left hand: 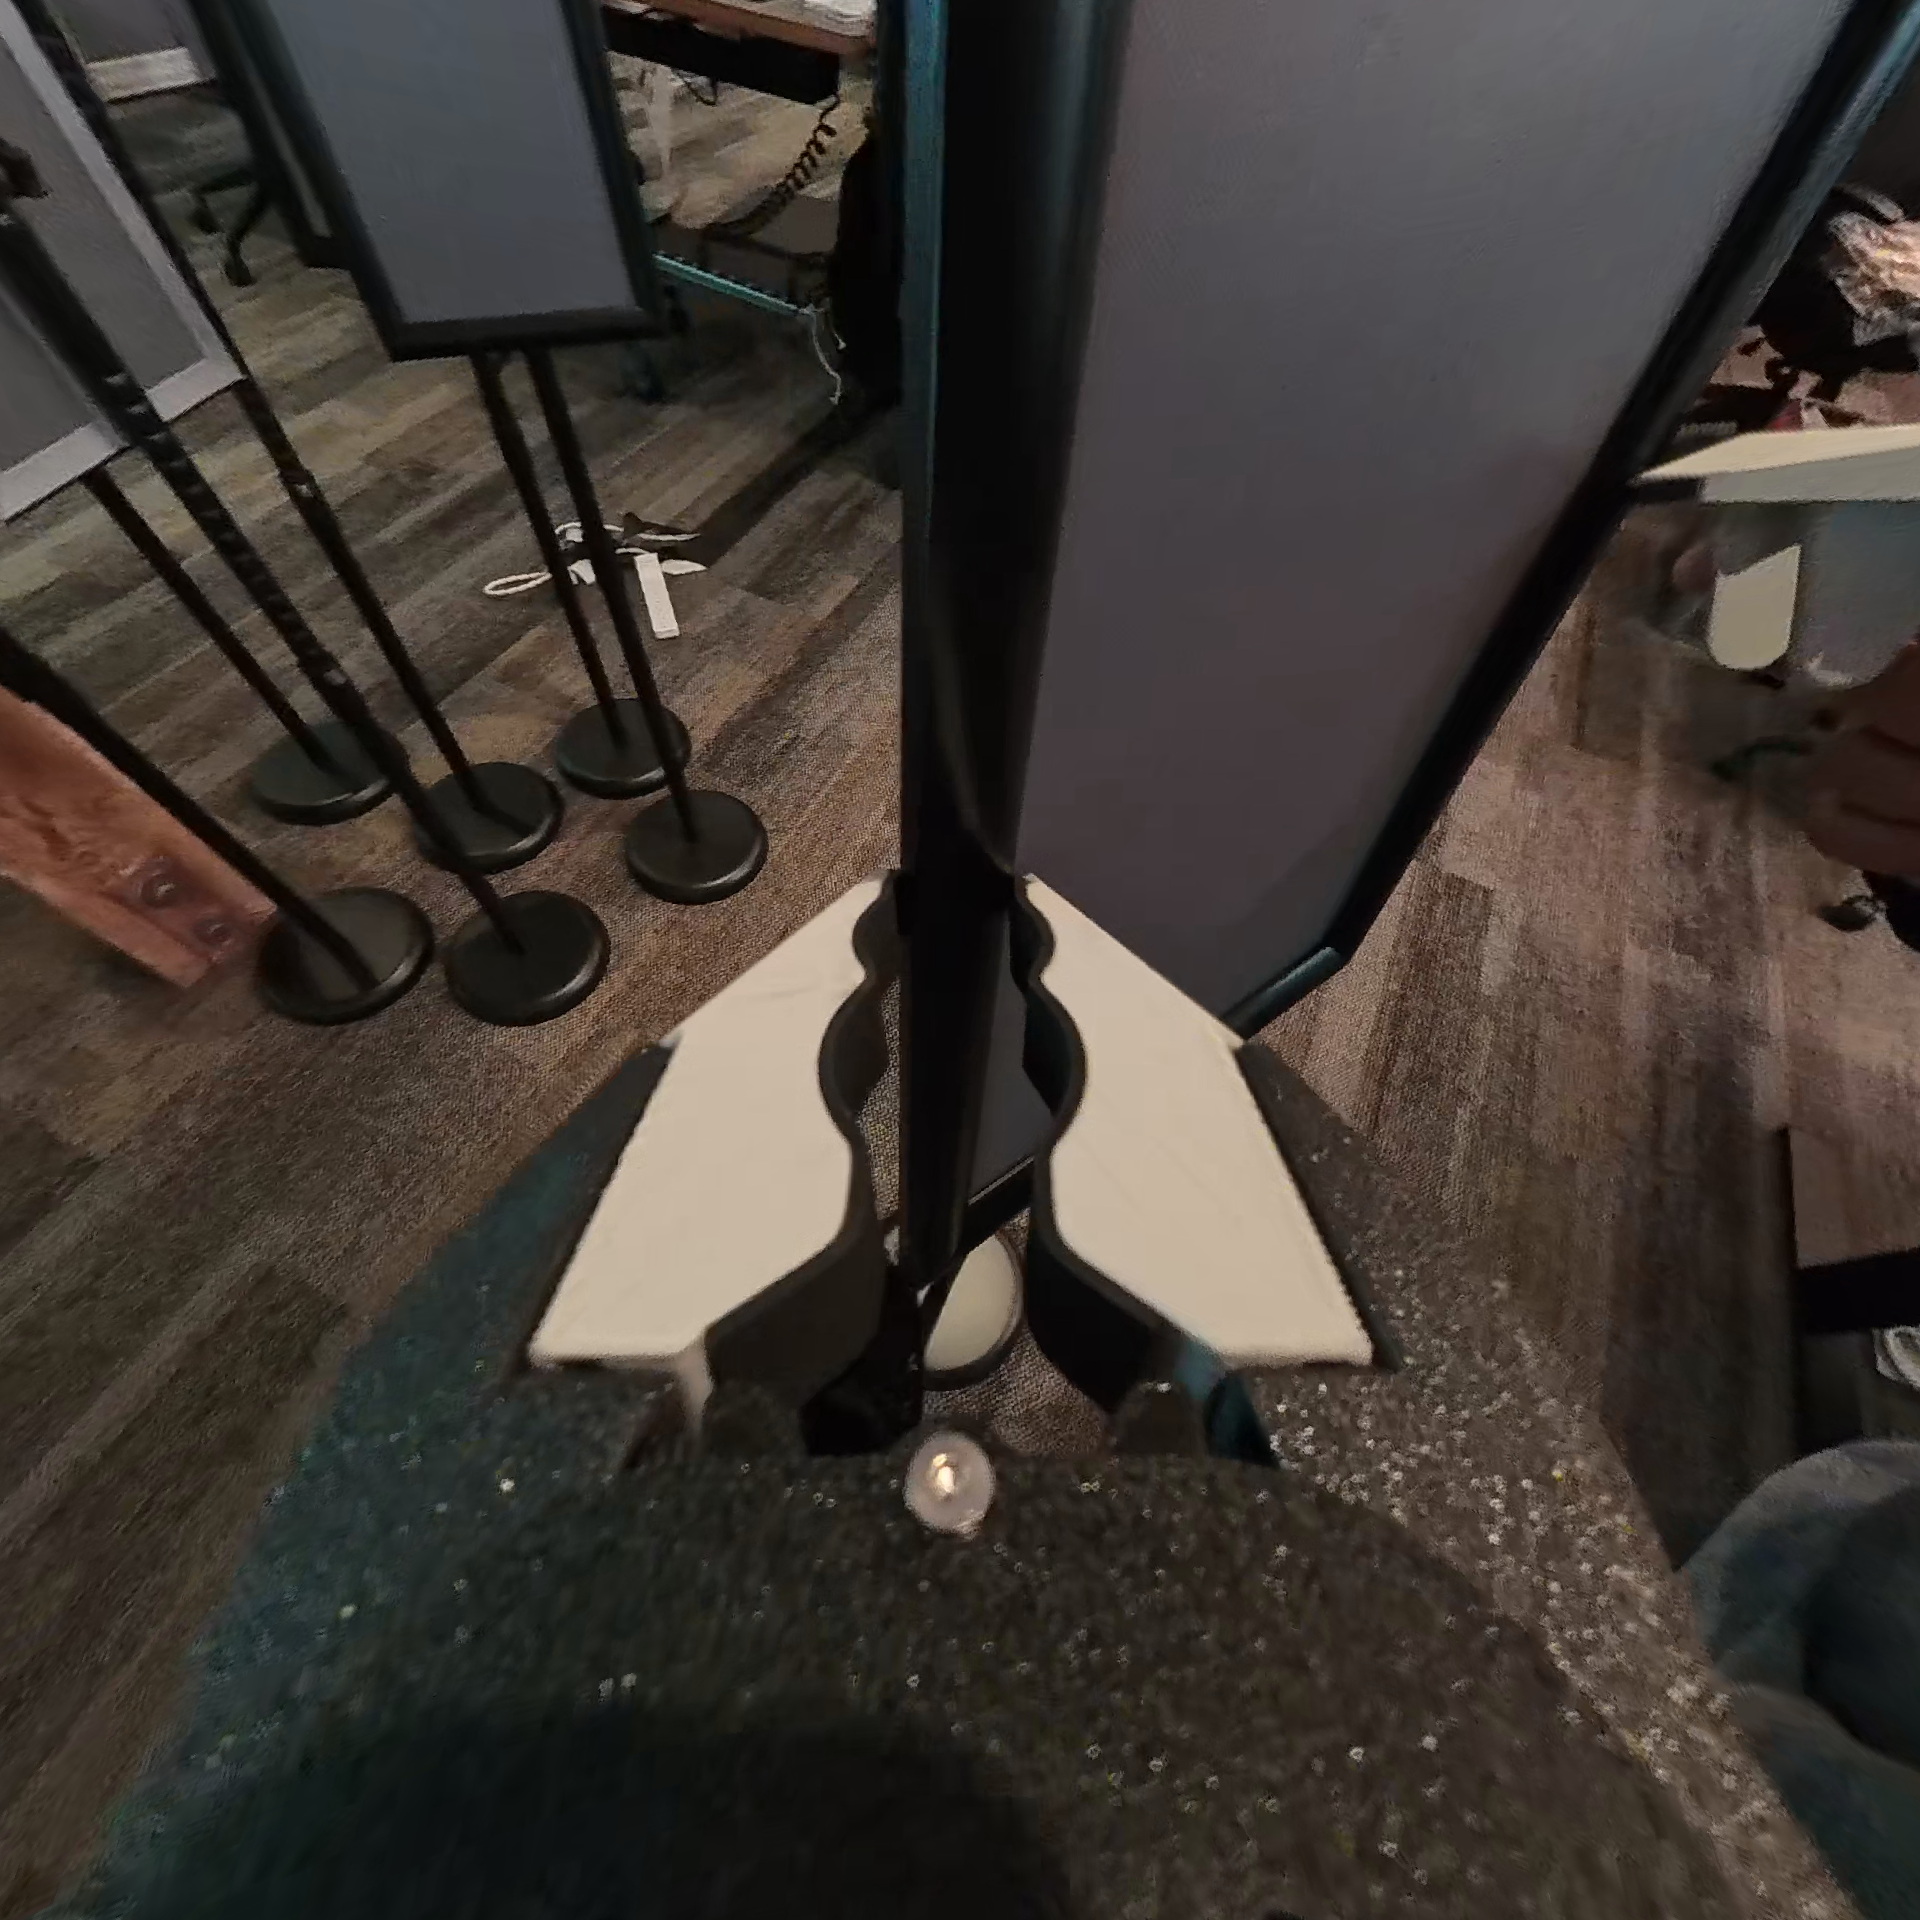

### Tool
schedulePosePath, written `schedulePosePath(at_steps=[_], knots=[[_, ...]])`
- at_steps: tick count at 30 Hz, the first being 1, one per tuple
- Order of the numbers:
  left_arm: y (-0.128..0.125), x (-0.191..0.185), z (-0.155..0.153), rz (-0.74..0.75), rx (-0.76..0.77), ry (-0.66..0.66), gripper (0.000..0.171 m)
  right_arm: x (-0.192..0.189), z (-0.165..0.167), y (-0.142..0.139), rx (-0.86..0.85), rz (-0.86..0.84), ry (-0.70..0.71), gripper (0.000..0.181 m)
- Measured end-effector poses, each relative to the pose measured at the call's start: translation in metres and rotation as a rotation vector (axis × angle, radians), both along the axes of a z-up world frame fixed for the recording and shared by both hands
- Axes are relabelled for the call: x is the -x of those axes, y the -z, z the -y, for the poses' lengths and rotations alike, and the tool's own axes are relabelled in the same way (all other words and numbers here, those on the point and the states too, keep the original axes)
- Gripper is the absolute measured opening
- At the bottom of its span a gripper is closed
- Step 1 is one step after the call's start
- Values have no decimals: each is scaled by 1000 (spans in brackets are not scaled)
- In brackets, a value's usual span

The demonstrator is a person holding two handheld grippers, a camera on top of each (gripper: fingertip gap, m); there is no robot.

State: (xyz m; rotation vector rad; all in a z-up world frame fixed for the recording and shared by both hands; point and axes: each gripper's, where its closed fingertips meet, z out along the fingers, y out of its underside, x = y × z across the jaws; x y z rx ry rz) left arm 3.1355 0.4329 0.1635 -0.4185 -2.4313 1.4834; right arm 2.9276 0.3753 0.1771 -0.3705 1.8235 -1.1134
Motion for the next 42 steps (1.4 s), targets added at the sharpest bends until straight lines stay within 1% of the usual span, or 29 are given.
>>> schedulePosePath(at_steps=[3,5,9,10,11,12,13,14,15,18,20,21,23,26,29,31,34,35,36,37,40,42], knots=[[0,5,1,-2,6,12,19,7,-2,0,15,-17,2,16],[-1,8,3,7,8,5,19,9,-3,-1,59,-88,34,16],[-1,10,4,53,17,-31,20,15,2,-5,188,-342,236,13],[0,7,5,51,16,-51,21,14,1,-9,233,-390,274,8],[0,3,5,38,9,-75,21,10,-3,-17,276,-407,280,7],[1,-2,5,32,-1,-105,21,7,-6,-23,293,-425,283,16],[1,-8,5,40,-12,-135,22,4,-9,-31,313,-443,279,31],[1,-13,5,56,-20,-159,22,0,-12,-43,363,-477,279,39],[-2,-16,4,69,-16,-175,23,-3,-15,-58,449,-534,289,38],[-18,-12,5,81,40,-160,25,-29,-21,-108,821,-778,245,43],[-22,-7,10,102,41,-146,34,-49,-14,-130,1038,-940,234,43],[-23,-4,13,102,40,-137,33,-59,-10,-136,1124,-991,212,42],[-24,0,16,96,41,-127,25,-75,0,-127,1230,-1112,145,40],[-24,0,16,74,41,-127,23,-89,7,-125,1375,-1219,145,32],[-24,-2,12,69,62,-134,22,-100,9,-118,1416,-1269,106,21],[-24,-3,10,76,76,-138,22,-104,11,-117,1443,-1309,115,18],[-24,-5,11,71,70,-150,21,-107,11,-118,1406,-1311,62,16],[-24,-6,11,71,68,-152,22,-108,11,-119,1398,-1302,39,9],[-24,-6,11,73,68,-151,22,-108,9,-127,1432,-1281,59,0],[-23,-5,11,74,68,-144,22,-107,10,-141,1470,-1261,104,0],[-24,1,9,77,76,-134,21,-103,17,-159,1411,-1227,76,0],[-24,1,9,68,72,-144,21,-104,11,-155,1356,-1207,-6,0]])
